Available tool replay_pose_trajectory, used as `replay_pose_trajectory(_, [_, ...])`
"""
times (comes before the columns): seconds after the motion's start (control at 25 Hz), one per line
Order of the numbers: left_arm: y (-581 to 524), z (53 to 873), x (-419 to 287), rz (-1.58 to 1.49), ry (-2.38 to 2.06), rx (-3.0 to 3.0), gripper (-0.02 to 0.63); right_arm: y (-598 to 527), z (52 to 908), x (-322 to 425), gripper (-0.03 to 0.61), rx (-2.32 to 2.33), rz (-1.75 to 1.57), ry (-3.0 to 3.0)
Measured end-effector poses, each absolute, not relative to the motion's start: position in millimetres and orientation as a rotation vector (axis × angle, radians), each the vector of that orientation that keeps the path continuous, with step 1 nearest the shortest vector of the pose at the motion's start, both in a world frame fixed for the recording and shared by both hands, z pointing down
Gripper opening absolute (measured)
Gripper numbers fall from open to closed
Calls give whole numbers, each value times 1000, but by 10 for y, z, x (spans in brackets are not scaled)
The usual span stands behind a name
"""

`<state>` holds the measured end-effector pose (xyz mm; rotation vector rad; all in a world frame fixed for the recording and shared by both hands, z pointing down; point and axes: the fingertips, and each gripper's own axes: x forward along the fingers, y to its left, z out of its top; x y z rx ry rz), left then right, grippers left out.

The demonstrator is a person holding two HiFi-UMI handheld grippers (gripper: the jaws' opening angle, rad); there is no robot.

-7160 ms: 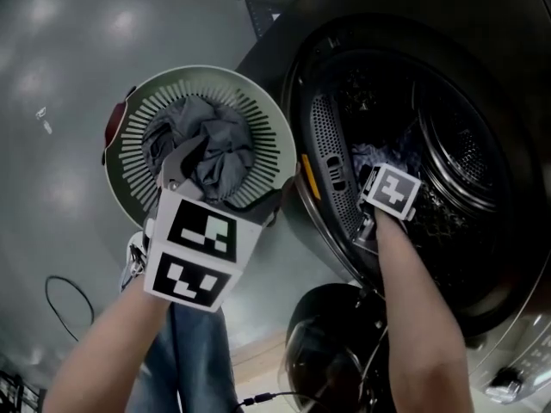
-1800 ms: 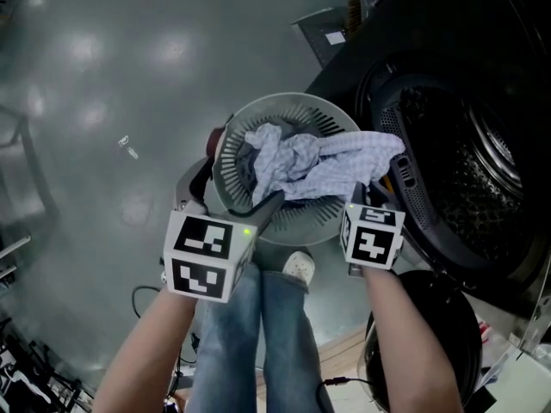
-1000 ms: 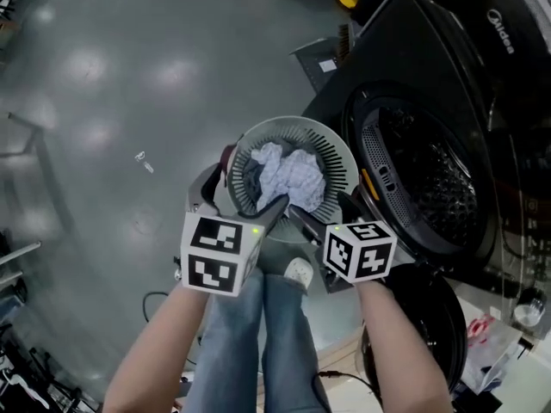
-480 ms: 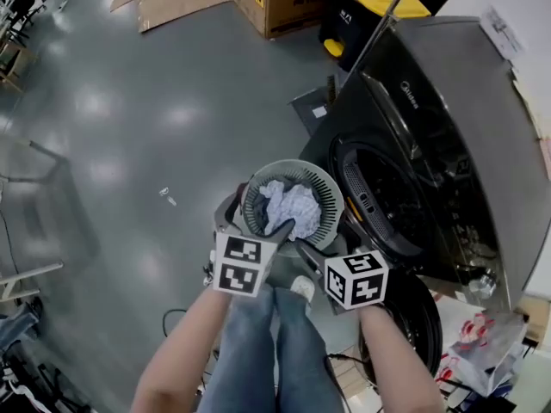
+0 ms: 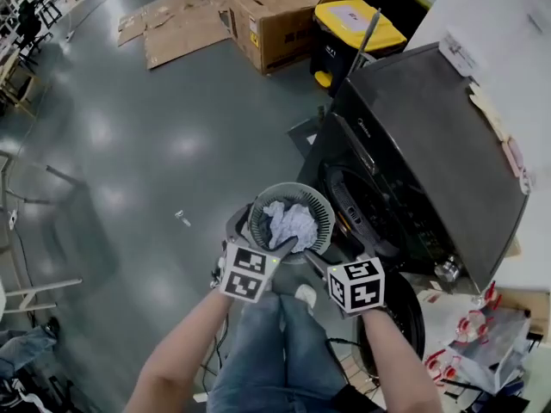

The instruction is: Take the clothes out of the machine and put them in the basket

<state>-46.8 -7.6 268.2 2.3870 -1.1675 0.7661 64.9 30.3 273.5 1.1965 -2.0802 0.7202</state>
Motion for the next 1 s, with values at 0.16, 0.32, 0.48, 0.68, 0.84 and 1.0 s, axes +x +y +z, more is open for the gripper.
replay_pose_trajectory(0.16, [-20, 2338, -414, 785, -1146, 2457, 509, 398, 2339, 733, 454, 1233, 705, -2093])
replay_pose_trajectory(0.32, [-29, 1970, -396, 751, -1178, 2481, 509, 441, 1972, 815, 454, 1284, 690, -2119])
replay_pose_trajectory(0.48, [-53, 1628, -394, 685, -1251, 2454, 509, 457, 1695, 945, 454, 1319, 671, -2129])
replay_pose_trajectory(0.68, [-86, 1159, -317, 594, -1318, 2466, 509, 416, 1291, 1138, 453, 1368, 623, -2134])
replay_pose_trajectory(0.84, [-136, 784, -280, 523, -1362, 2492, 509, 383, 898, 1247, 453, 1393, 557, -2158])
replay_pose_trajectory(1.0, [-194, 449, -225, 442, -1392, 2502, 509, 357, 572, 1378, 453, 1443, 510, -2180])
